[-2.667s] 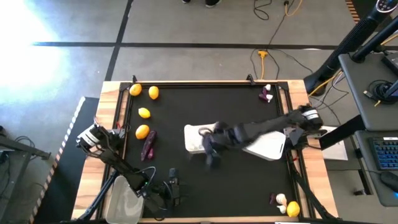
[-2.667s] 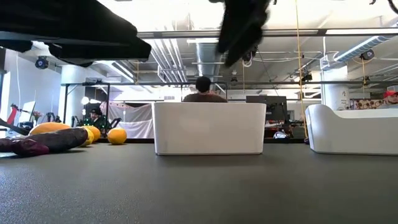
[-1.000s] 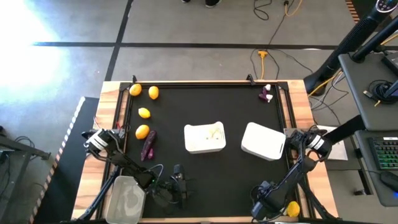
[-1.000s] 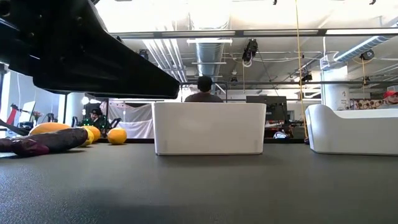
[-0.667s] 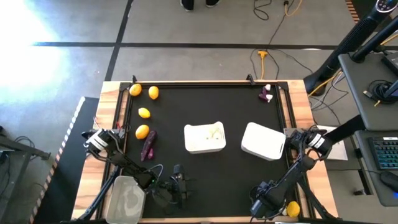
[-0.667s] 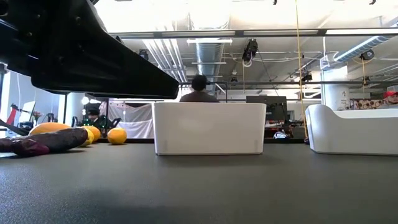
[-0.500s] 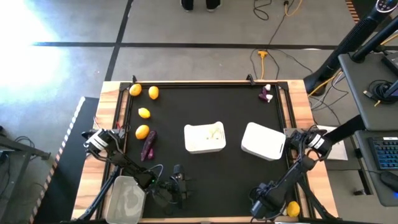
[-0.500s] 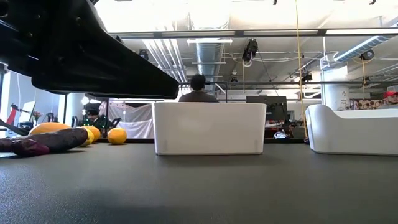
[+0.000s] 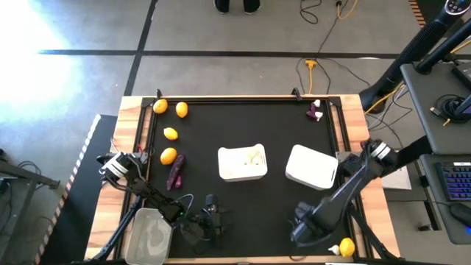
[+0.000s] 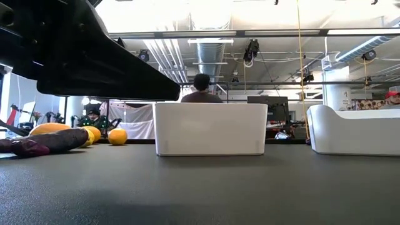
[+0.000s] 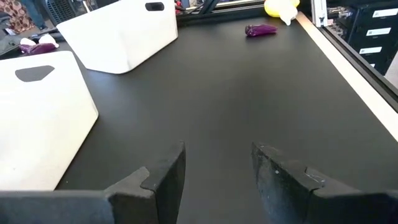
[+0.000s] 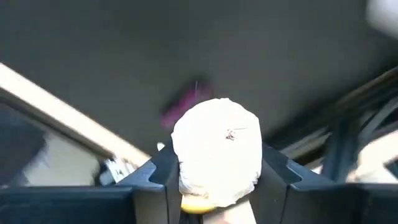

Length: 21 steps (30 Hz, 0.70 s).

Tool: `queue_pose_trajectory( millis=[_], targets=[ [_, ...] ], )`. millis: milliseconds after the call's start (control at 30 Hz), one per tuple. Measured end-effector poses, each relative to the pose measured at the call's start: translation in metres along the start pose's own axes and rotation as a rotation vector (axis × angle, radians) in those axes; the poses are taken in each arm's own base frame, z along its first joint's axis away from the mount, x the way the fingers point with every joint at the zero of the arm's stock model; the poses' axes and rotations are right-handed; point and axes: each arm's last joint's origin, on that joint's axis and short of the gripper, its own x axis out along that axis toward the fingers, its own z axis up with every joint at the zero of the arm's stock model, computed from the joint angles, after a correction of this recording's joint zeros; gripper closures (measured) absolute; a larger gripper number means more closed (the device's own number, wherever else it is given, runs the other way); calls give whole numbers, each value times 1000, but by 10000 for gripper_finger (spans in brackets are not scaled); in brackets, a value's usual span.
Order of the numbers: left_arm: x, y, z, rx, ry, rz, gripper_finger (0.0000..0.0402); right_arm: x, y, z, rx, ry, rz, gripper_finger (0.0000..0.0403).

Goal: Sort produce into baskets
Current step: Put the garlic into the left white bin

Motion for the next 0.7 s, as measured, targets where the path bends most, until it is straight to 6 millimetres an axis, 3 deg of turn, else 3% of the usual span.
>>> queue_pose_trajectory(
  millis=[167,333,500,700],
  targets=[
    [1,1,0,-2,-1,2,235,-55,-23,32,42,-426,88,276],
    [0,0,0,-2,-1,1,235,-88,-43,75,-13,-747,97,281],
    [-3,-2,0,4,0,-9,235,-106,-48,132,-30,-904,192,275],
    [-23,-17,-8,55,39,-65,235,-96,-46,191,-228,-974,64,272]
  ],
)
